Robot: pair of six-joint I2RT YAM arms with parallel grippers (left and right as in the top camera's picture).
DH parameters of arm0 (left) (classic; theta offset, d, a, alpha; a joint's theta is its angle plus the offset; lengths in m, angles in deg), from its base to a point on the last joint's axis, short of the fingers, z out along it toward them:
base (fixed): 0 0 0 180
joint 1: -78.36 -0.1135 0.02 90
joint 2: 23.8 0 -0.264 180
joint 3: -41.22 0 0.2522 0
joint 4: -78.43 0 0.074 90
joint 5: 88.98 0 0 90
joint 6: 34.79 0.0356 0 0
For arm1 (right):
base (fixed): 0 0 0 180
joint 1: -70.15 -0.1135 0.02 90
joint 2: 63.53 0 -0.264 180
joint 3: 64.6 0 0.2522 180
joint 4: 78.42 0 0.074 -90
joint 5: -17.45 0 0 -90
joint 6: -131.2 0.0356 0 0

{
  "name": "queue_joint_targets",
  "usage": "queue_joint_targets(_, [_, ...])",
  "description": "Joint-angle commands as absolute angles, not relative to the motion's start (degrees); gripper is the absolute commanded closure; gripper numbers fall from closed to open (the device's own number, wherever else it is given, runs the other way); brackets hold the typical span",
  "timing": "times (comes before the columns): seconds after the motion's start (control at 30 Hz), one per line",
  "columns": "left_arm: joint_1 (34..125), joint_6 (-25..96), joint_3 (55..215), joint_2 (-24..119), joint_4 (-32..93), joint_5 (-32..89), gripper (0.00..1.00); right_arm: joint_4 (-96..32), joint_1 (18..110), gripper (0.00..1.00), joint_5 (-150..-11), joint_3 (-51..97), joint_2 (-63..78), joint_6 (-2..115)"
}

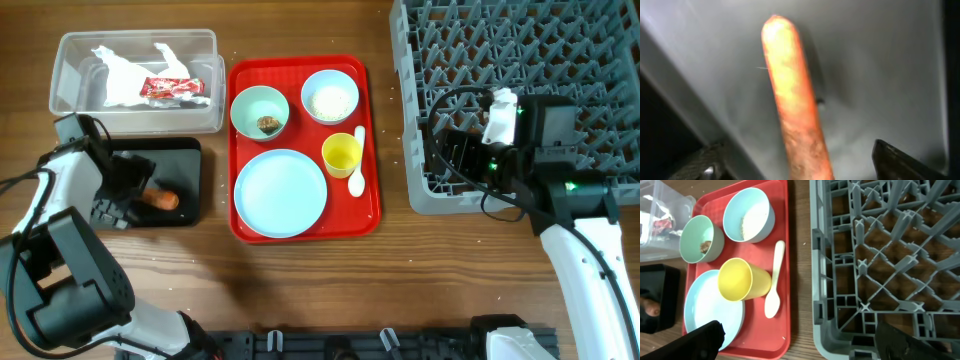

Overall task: Sort waste into correct bins and load items into the dishwasher rack
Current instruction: 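Place the carrot onto the black tray and release, then grasp the green bowl of scraps with the left gripper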

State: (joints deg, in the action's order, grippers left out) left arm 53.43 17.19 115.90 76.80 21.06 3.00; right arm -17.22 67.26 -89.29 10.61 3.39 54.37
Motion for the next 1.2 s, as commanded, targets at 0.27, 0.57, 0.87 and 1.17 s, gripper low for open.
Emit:
queue_joint_targets(0.27, [69.02, 38.09, 141.78, 72.97, 1.78, 11.06, 0.0, -17.5, 67.45, 0.0, -90.66, 11.66, 3.67, 55.13])
queue_joint_targets(0.57, [97.3, 45.56, 141.78, 80.55, 21.21, 1.36, 0.0, -17.46, 67.45, 0.0, -90.64, 11.66, 3.67, 54.87])
queue_joint_targets(0.87, [102.11, 55.05, 141.78, 93.73, 27.7, 0.31, 0.03, -16.0, 67.45, 0.0, -90.64, 11.66, 3.67, 54.87])
queue_joint_targets(1.17, [102.0, 56.08, 141.76, 95.07, 31.61, -0.59, 0.31, -15.78, 67.45, 0.0, -90.62, 11.66, 3.67, 54.87])
